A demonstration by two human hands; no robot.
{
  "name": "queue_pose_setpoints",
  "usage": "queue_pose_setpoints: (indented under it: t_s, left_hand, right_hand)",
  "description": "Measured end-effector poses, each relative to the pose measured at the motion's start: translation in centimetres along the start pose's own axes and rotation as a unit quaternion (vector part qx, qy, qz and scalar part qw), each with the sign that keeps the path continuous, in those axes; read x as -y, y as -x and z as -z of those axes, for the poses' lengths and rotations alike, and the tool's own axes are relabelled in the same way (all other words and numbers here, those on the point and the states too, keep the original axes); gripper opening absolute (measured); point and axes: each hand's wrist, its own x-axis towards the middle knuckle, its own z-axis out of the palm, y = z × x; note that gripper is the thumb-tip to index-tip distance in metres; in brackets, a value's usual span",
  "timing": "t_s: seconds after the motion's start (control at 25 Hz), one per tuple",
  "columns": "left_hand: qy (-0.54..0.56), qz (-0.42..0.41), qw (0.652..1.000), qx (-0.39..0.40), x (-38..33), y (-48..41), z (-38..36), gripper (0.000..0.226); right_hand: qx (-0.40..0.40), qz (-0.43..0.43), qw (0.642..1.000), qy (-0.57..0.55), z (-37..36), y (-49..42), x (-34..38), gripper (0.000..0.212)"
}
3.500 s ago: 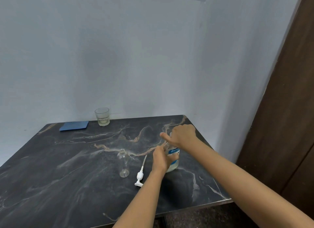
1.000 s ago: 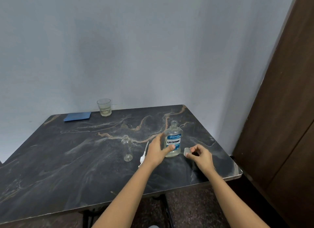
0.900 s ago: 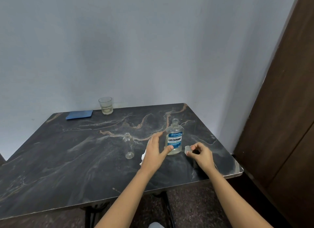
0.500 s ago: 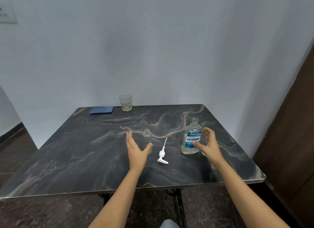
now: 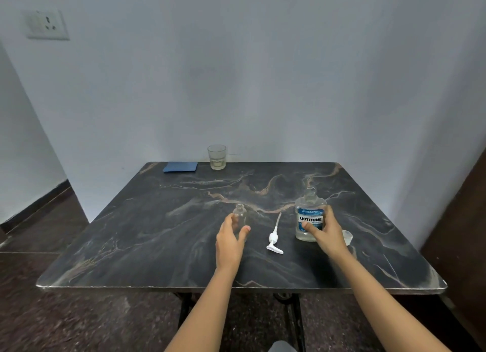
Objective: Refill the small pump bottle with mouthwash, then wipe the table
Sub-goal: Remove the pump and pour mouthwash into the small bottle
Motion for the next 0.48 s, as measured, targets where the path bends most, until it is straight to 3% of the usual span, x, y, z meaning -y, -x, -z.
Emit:
queue_pose_setpoints:
  t_s: [0.16,0.48]
  left_hand:
    - [0.003,0.004,1.0,0.019,1.4,1.3,1.0,0.044]
    - [-0.023,-0.002,1.0,0.016,2.0,1.7,1.0,0.043]
  right_hand:
    - [0.062,0.058,0.994,0.063,-0.4,0.2,2.2,0.044]
    - [0.085,0.143,0.944,0.284,-3.0,0.0,5.4,0.044]
